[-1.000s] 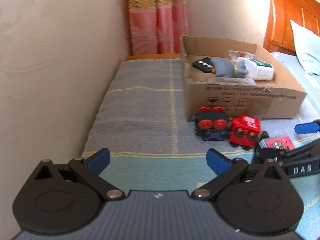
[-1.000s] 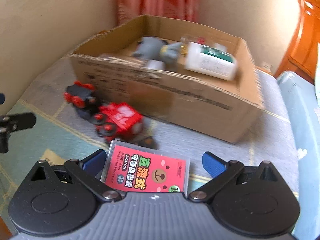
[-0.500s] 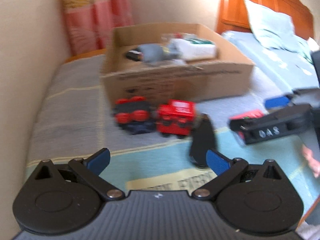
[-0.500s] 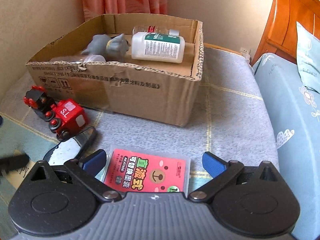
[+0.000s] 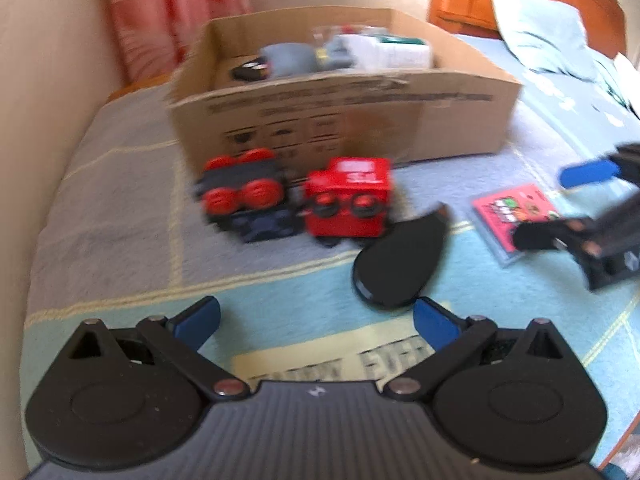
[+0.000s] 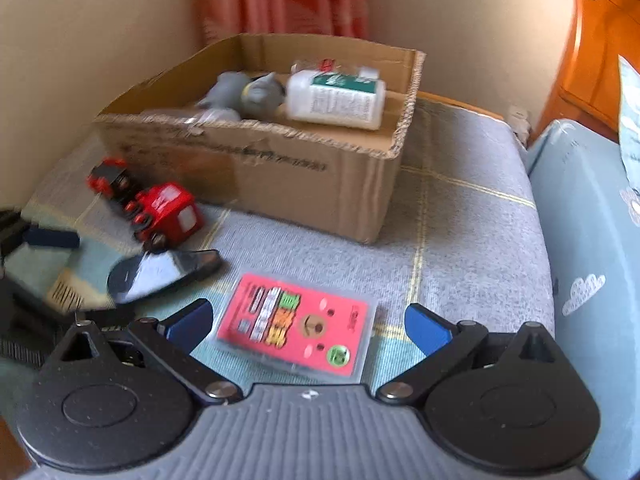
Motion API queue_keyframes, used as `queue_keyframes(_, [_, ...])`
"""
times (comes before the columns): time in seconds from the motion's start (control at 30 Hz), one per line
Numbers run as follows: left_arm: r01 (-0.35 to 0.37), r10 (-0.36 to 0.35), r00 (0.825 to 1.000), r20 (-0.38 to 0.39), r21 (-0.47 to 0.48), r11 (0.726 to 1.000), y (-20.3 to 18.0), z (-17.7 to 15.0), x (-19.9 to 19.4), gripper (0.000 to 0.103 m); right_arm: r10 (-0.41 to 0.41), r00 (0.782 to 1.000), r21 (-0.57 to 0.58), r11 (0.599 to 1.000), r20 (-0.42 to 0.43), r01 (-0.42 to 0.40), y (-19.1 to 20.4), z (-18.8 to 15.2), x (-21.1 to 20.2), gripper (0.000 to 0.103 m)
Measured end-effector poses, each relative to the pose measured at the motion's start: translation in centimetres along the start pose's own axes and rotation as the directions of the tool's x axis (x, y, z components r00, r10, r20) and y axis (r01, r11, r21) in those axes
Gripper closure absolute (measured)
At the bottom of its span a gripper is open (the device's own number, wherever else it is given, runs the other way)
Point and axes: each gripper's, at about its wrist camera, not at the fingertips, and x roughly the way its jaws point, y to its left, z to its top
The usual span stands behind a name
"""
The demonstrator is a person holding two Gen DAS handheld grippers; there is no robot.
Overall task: Organize rigid objects
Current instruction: 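Grasp the black teardrop object with the left tool while the right tool hovers over the pink card box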
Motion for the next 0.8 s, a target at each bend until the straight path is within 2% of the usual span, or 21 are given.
queue_keyframes(0.2, [-0.041,0.041,0.999,-0.001,-0.079,0.996,1.5,0.0,0.2,0.0,-0.032,0.999,-0.075,0.997,-0.039,0.029,0.6,-1.3,0.3,0.0])
queue_keyframes(0.3, [-0.06,0.06,0.998,-0.012,-0.071,0.996,1.1,0.0,0.0,0.001,-0.026,0.999,-0.078,0.997,-0.041,0.023,0.6,-2.0,0.6,0.0])
queue_keyframes(0.53, [0.014,-0.014,1.0,0.019,0.027,1.0,-2.2,0.0,-1.1,0.001,0.004,1.0,-0.069,0.998,-0.026,-0.005,0.0,-2.3,0.6,0.0])
queue_keyframes(0.73, [0.041,-0.041,0.999,-0.001,0.009,0.999,-4.0,0.3,0.0,0.001,0.034,0.999,-0.107,0.994,-0.003,-0.034,-0.9,-3.1,0.0,0.0])
queue_keyframes(0.8, [0.025,-0.025,1.0,0.015,0.016,1.0,-4.6,0.4,0.3,0.001,0.049,0.999,-0.125,0.991,0.004,-0.048,-1.3,-3.4,-0.1,0.0])
